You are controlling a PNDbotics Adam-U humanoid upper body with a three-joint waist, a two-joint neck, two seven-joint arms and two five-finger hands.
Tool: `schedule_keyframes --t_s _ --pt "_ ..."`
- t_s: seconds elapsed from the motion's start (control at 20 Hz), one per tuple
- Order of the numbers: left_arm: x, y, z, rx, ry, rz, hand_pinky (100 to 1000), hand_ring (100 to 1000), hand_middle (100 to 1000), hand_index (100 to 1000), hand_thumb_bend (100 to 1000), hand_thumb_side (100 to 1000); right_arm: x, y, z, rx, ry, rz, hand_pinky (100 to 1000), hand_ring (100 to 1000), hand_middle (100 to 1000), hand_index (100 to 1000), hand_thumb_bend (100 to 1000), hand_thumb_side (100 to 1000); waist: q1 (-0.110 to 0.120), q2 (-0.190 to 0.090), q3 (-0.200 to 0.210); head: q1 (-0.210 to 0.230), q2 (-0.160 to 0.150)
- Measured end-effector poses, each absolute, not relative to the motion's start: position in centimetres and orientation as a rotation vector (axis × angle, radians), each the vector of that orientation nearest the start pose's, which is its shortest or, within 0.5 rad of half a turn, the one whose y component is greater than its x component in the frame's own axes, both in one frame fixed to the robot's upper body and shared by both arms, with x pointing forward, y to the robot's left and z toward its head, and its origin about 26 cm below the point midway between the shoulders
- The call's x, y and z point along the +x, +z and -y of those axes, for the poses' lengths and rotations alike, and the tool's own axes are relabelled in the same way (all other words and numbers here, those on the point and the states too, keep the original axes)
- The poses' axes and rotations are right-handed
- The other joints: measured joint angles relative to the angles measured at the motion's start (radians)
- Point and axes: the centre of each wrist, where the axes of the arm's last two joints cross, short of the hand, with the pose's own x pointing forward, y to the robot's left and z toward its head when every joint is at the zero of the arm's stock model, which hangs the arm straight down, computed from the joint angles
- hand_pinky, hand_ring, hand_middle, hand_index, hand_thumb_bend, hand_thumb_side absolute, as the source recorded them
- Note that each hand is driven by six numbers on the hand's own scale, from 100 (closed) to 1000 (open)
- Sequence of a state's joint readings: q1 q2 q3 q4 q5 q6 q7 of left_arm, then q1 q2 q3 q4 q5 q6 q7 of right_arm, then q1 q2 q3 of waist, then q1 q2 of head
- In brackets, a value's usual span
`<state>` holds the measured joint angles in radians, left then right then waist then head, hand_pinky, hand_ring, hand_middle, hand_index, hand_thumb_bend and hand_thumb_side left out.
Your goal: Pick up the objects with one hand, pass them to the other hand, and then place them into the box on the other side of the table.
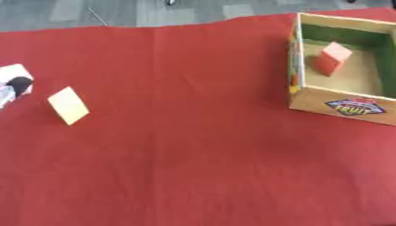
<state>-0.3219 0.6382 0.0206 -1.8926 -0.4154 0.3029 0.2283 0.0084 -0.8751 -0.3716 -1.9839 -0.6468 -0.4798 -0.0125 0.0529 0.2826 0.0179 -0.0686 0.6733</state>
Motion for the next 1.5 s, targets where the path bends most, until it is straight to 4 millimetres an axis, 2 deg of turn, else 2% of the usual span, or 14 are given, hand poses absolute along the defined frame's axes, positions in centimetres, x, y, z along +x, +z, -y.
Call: schedule_keyframes --t_s 0.15,0.3,0.35,0.65,0.85,1.1,1.3,1.4,1.45,1.5 --pt "32.0 23.5 -33.5 1.104 -0.52 1.831 791 767 626 826 824 426 24.2 24.7 42.0 -0.192 0.335 2.572 921 1000 859 935 100 229 0.006 0.0 -0.003 0.02 0.0" --pt "33.2 24.7 -35.2 1.016 -0.631 1.724 811 790 669 844 862 423 24.1 24.1 42.0 -0.198 0.347 2.557 922 1000 858 935 100 266 0.008 0.002 -0.006 0.031 0.0" --pt "33.6 25.2 -35.8 0.98 -0.679 1.684 820 798 685 849 905 402 24.1 23.9 42.0 -0.202 0.349 2.549 923 1000 859 936 100 277 0.009 0.002 -0.006 0.032 0.0" --pt "35.8 28.1 -38.4 0.853 -0.956 1.454 835 817 735 851 968 337 24.0 23.4 42.0 -0.227 0.353 2.514 922 1000 854 935 100 302 0.014 0.002 -0.015 0.04 0.0" --pt "37.5 29.3 -39.5 0.849 -1.071 1.306 841 822 741 843 929 293 24.0 23.4 42.0 -0.242 0.363 2.498 924 1000 851 934 100 325 0.015 0.002 -0.023 0.045 0.0" --pt "39.1 29.9 -39.8 0.779 -1.186 1.2 829 810 722 842 921 331 23.9 23.3 42.1 -0.256 0.37 2.475 926 1000 846 933 100 340 0.018 0.002 -0.028 0.045 0.001" --pt "39.8 30.4 -38.9 0.72 -1.237 1.173 827 808 715 845 924 351 23.9 23.2 42.0 -0.26 0.369 2.463 926 1000 847 935 100 346 0.021 0.001 -0.03 0.031 0.001" --pt "40.0 30.7 -38.3 0.702 -1.249 1.17 829 810 720 848 935 359 23.9 23.1 42.0 -0.263 0.367 2.458 927 1000 849 938 100 373 0.022 0.0 -0.031 0.022 0.002" --pt "40.1 30.8 -37.9 0.697 -1.254 1.165 829 811 720 847 938 359 23.9 23.1 42.1 -0.265 0.363 2.455 928 1000 851 939 100 423 0.023 -0.001 -0.032 0.019 0.002" --pt "40.2 30.9 -37.5 0.695 -1.26 1.16 828 810 719 847 936 361 23.8 23.1 42.1 -0.267 0.358 2.451 928 1000 851 939 100 408 0.025 -0.002 -0.033 0.018 0.003"
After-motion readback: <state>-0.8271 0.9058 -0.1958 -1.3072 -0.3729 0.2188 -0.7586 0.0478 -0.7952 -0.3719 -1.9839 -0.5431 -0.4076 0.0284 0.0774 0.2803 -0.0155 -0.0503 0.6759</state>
